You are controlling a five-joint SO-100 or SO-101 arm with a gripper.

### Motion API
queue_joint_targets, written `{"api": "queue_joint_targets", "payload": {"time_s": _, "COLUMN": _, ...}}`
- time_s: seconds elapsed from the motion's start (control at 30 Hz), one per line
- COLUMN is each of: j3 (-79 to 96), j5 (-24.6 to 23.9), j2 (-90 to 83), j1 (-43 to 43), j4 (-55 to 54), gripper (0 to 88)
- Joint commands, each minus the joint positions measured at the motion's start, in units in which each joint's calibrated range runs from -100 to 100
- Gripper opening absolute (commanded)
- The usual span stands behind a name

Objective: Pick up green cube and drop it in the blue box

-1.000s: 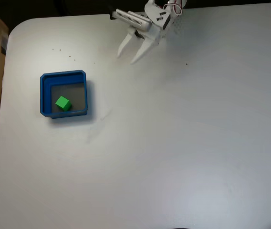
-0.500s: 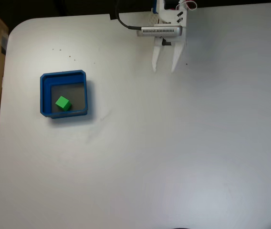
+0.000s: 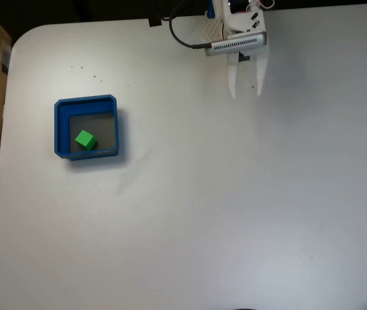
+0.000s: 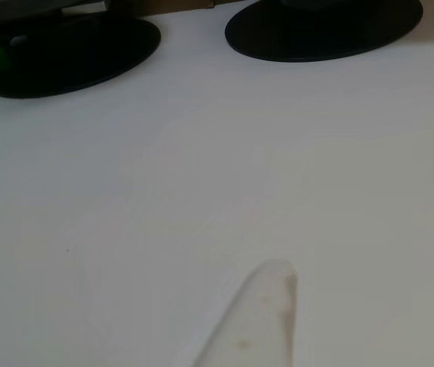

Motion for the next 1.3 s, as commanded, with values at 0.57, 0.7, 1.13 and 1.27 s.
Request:
{"api": "queue_joint_targets", "payload": {"time_s": 0.57, "j3": 0.2, "j5": -0.2, "j2": -0.8, "j1": -0.3, "j4": -1.3, "gripper": 0.5}}
{"api": "queue_joint_targets", "payload": {"time_s": 0.7, "j3": 0.2, "j5": 0.0, "j2": -0.8, "j1": -0.2, "j4": -1.4, "gripper": 0.5}}
{"api": "queue_joint_targets", "payload": {"time_s": 1.13, "j3": 0.1, "j5": 0.2, "j2": -0.7, "j1": 0.0, "j4": -1.4, "gripper": 0.5}}
{"api": "queue_joint_targets", "payload": {"time_s": 1.27, "j3": 0.1, "j5": 0.2, "j2": -0.7, "j1": 0.0, "j4": -1.4, "gripper": 0.5}}
